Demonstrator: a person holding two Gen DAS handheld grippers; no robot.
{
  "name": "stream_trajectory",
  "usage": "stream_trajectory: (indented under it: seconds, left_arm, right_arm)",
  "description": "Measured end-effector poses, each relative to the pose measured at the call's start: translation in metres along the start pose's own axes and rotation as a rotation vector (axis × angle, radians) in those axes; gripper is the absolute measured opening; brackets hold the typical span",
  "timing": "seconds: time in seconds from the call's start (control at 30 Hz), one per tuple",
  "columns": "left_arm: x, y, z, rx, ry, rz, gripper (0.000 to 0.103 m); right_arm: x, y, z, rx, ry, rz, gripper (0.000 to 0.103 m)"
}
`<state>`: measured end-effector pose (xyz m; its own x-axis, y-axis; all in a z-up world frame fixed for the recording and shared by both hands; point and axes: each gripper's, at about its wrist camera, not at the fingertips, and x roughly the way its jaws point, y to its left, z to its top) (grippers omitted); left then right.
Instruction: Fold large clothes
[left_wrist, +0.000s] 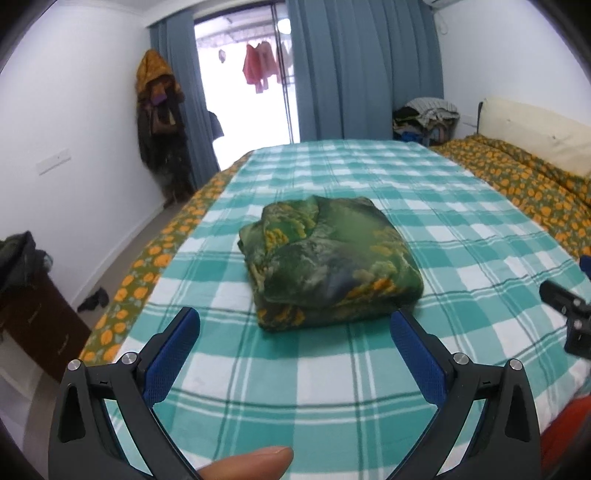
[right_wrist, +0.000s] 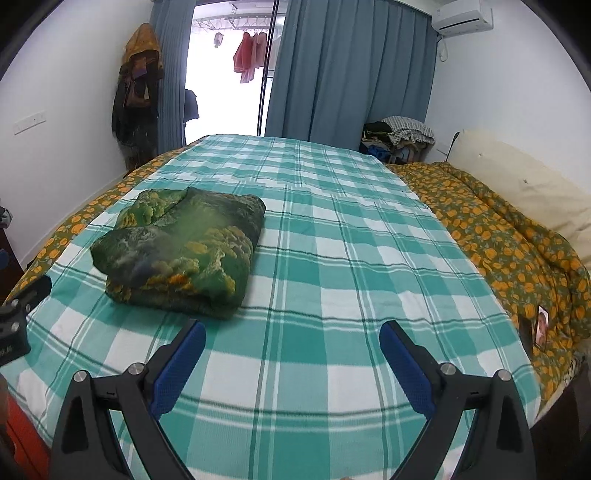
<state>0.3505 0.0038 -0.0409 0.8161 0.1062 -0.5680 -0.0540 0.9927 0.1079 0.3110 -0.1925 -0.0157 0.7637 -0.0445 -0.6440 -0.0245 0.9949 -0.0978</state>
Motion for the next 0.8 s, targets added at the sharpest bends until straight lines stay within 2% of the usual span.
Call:
stream_trajectory:
  seconds: [0.1, 0.23, 0.37, 0.8]
  left_arm:
    - [-0.009, -0.004, 0.0, 0.002, 0.023, 0.014, 0.103]
    - [-0.018, -0.007, -0.001, -0.002, 0.092, -0.024, 0.103]
    - [-0.025, -0.009, -0.004, 0.0, 0.145, -0.008, 0.103]
    - [-0.027, -0.005, -0.009, -0.02, 0.166, -0.009, 0.103]
  right_arm:
    - [-0.01, 0.003, -0.007, 0.006, 0.009, 0.006, 0.097]
    - [-0.024, 0.009, -0.014, 0.016, 0.025, 0.033, 0.097]
    - [-0.036, 0.013, -0.016, 0.012, 0.028, 0.045, 0.097]
    - [-0.047, 0.02, -0.014, 0.006, 0.046, 0.05, 0.097]
